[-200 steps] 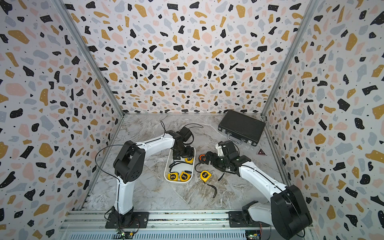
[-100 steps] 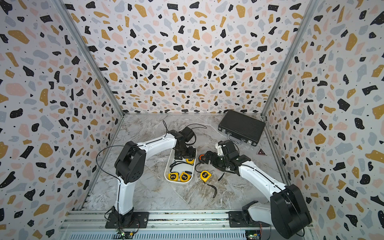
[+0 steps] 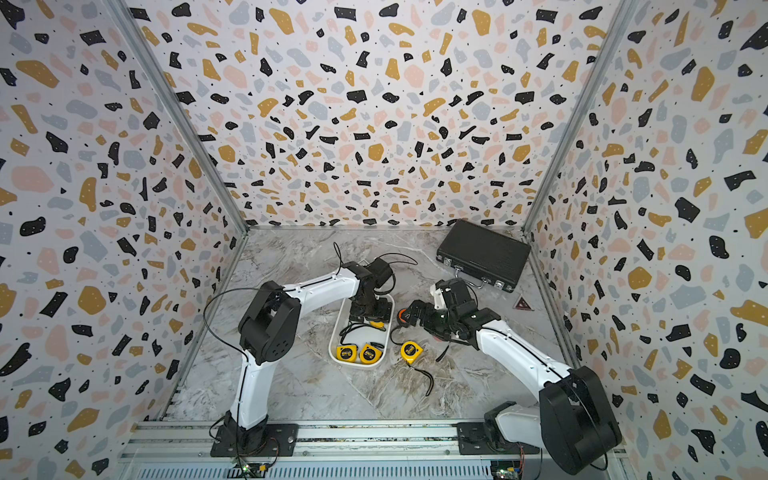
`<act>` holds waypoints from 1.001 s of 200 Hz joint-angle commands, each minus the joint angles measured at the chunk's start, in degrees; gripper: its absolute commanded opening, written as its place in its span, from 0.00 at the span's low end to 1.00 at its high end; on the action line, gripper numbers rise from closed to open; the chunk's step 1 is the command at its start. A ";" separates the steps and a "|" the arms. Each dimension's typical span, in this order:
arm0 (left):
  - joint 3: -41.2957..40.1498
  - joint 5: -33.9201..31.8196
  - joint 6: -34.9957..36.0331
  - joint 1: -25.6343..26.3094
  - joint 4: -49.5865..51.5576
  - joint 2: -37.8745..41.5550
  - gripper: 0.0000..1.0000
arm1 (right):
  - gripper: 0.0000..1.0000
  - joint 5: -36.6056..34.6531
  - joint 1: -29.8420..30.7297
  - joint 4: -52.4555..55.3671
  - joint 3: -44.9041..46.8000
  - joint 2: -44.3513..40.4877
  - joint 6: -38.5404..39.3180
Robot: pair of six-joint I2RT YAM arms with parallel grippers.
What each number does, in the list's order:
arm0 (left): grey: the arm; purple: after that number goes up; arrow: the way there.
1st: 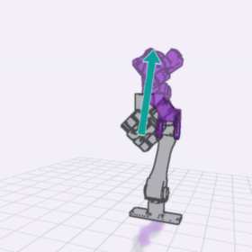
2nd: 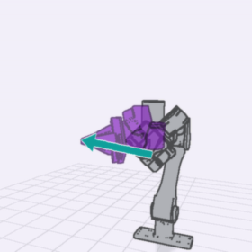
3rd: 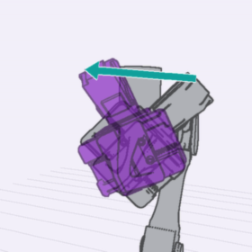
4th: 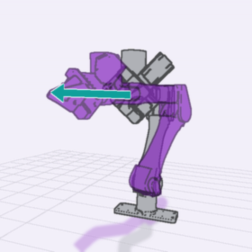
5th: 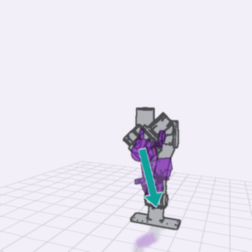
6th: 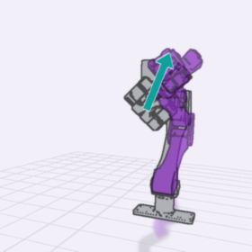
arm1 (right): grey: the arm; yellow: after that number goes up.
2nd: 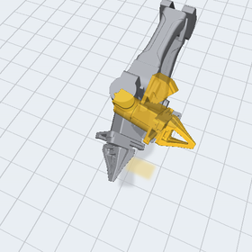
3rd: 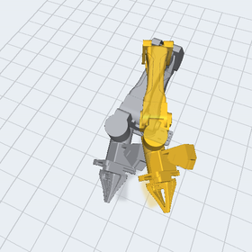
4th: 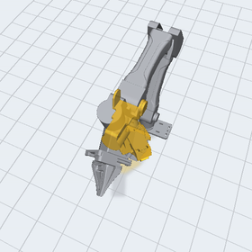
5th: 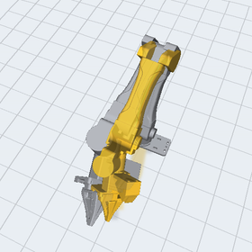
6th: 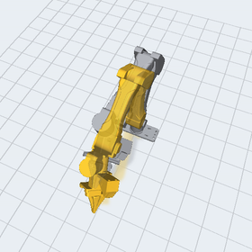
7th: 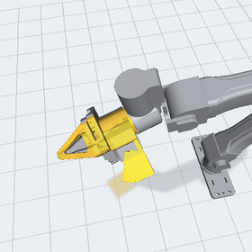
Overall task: Take the tape measure out of the storage box
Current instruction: Pick up the tape measure from the storage box.
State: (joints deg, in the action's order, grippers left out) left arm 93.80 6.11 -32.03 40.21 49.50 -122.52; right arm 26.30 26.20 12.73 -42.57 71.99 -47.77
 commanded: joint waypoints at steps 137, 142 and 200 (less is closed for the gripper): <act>6.00 -0.91 1.71 0.22 4.90 -4.28 0.13 | 0.97 0.68 -0.18 -2.34 -0.77 0.08 -1.15; 5.60 -0.79 1.46 0.18 4.69 -3.65 0.07 | 0.97 0.76 -0.18 -2.27 -0.78 -0.01 -0.95; 0.64 -2.80 -7.64 0.19 3.28 9.50 0.00 | 0.97 1.91 -0.18 -3.53 -0.18 -1.86 0.57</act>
State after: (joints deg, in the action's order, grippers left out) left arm 95.48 4.97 -34.44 40.25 52.51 -121.25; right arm 27.29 26.20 10.59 -42.57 72.01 -48.36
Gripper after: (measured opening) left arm 0.569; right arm 0.973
